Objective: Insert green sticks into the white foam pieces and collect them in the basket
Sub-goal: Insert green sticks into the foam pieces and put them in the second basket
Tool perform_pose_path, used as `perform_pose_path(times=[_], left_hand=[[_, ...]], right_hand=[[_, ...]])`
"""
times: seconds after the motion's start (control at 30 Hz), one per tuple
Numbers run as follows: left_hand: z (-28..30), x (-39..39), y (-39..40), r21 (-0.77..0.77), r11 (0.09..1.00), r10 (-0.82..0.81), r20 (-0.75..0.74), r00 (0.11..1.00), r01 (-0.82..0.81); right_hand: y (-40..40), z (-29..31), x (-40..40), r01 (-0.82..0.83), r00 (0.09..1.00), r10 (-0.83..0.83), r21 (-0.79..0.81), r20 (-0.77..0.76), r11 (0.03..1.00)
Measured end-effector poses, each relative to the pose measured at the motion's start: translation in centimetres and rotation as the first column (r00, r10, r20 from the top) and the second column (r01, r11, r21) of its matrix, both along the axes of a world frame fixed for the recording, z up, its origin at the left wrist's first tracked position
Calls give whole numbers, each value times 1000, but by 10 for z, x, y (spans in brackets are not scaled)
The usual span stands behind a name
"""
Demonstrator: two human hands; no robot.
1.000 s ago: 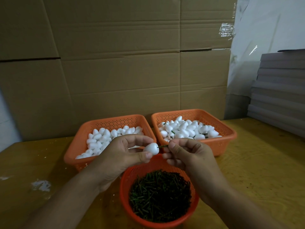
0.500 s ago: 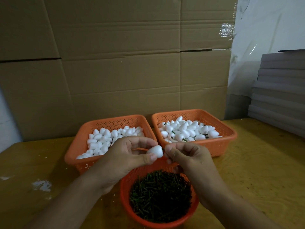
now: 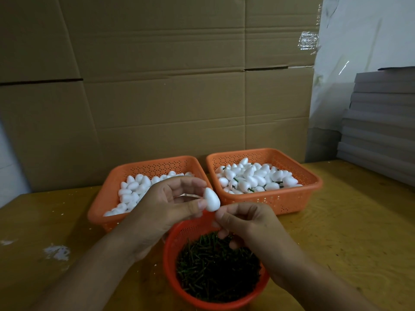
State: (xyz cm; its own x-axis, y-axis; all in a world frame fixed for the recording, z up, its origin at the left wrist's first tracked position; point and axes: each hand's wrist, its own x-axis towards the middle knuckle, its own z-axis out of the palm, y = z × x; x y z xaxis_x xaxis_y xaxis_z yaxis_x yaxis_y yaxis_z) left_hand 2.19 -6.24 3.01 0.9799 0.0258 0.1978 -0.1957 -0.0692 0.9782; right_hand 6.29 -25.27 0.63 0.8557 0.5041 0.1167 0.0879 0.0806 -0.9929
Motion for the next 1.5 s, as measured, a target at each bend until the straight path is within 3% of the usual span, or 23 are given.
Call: perform_pose_path(times=[0.3, 0.73, 1.1, 1.3, 1.5], left_hand=[[-1, -1, -8, -86, 996, 17, 5, 1000, -17], [-1, -3, -12, 73, 997, -37, 37, 999, 34], [-2, 0, 2, 76, 983, -164, -68, 984, 169], [0, 0, 3, 71, 980, -183, -59, 981, 187], [-4, 1, -2, 103, 991, -91, 2, 996, 90]], right_hand=[[3, -2, -3, 81, 997, -81, 81, -1, 993], [3, -1, -6, 98, 984, -91, -41, 153, 994], [-1, 2, -5, -139, 985, 142, -41, 93, 989], [1, -3, -2, -51, 996, 49, 19, 75, 999], [2, -5, -2, 12, 995, -15, 37, 102, 999]])
